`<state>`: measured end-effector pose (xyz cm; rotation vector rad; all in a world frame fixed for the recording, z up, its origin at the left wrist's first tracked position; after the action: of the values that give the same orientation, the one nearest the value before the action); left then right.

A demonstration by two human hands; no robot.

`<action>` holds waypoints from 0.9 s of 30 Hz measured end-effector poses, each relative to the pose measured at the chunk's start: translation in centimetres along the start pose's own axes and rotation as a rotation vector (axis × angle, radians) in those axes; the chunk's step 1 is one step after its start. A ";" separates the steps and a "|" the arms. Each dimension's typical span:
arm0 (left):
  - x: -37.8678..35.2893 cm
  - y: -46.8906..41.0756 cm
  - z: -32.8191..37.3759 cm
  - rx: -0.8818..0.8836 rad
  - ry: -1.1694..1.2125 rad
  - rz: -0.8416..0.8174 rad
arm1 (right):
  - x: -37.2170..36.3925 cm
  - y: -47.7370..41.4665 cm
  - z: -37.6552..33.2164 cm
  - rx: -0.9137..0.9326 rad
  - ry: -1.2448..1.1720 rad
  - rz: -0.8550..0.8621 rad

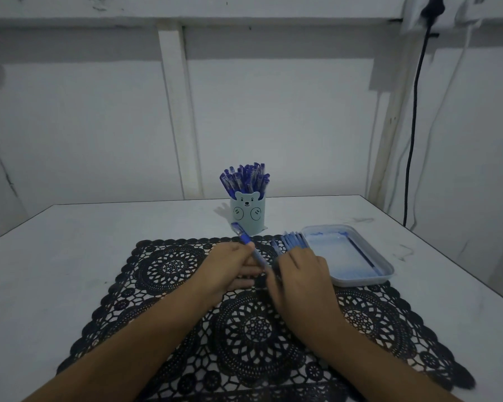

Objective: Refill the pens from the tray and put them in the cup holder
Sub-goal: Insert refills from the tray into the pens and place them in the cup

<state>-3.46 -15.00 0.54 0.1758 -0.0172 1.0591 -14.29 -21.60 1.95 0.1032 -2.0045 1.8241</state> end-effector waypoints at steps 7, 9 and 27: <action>2.0 1.0 2.7 -0.340 -0.203 0.164 | 1.3 -0.7 0.8 -0.158 -0.255 -0.005; 2.2 1.3 2.9 -0.565 -0.526 0.162 | 1.8 -1.0 0.8 -0.076 -0.224 0.046; 1.2 3.2 -1.1 -1.209 -0.980 0.015 | -1.3 1.1 0.0 0.191 -0.291 -0.447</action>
<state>-5.71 -12.25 0.03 -0.4225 -1.5015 0.7353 -13.47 -21.77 0.40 0.8451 -1.7874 1.7678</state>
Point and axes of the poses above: each hand's wrist, its own y-axis away from the middle knuckle, its own x-axis out of the back of the hand, z = x × y, the point moved 6 cm from there along -y, towards the middle knuckle, and after that the axes turned 13 degrees about z, right-handed, at the moved point
